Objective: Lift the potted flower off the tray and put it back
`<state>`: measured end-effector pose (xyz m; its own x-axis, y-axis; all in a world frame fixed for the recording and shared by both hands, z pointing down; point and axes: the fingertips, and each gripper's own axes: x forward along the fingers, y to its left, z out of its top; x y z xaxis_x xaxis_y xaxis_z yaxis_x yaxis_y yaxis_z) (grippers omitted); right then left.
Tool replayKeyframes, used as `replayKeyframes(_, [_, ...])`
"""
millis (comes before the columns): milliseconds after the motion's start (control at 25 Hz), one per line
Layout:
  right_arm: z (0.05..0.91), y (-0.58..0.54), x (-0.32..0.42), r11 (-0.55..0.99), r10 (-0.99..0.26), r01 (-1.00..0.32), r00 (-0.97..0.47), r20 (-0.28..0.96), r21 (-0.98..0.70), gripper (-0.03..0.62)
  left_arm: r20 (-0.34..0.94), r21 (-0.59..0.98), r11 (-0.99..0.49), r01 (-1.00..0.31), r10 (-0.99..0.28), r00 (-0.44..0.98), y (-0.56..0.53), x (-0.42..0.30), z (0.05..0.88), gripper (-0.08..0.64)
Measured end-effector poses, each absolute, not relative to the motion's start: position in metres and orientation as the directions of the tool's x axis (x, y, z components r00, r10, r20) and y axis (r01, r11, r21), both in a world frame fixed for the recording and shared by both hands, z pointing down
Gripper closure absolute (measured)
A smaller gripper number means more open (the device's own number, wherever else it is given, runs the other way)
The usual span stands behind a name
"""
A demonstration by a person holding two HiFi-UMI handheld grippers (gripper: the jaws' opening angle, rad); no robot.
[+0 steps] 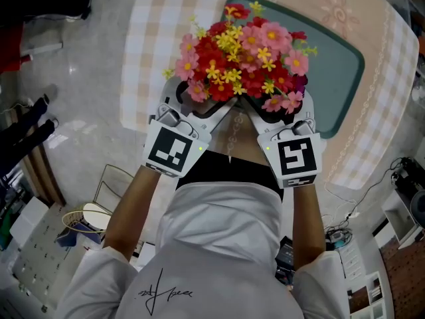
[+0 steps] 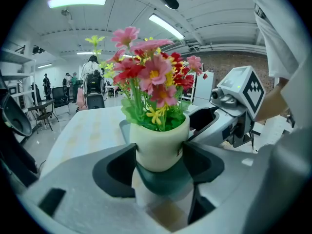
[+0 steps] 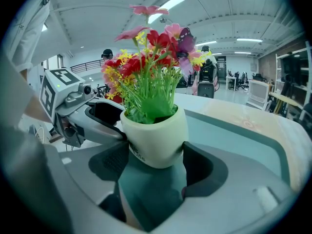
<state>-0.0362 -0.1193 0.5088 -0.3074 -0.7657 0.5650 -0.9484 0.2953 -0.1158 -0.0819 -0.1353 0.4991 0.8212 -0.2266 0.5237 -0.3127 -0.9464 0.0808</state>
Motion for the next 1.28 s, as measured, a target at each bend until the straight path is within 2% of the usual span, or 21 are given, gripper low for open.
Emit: replayKeyframes(1280, [0.483, -0.111, -0.046, 0.243, -0.782, -0.962, -0.271, 0.561, -0.125, 0.239, 0.504, 0.079, -0.947, -0.311, -0.231, 0.832, -0.131, -0.091, 0.471, 0.268])
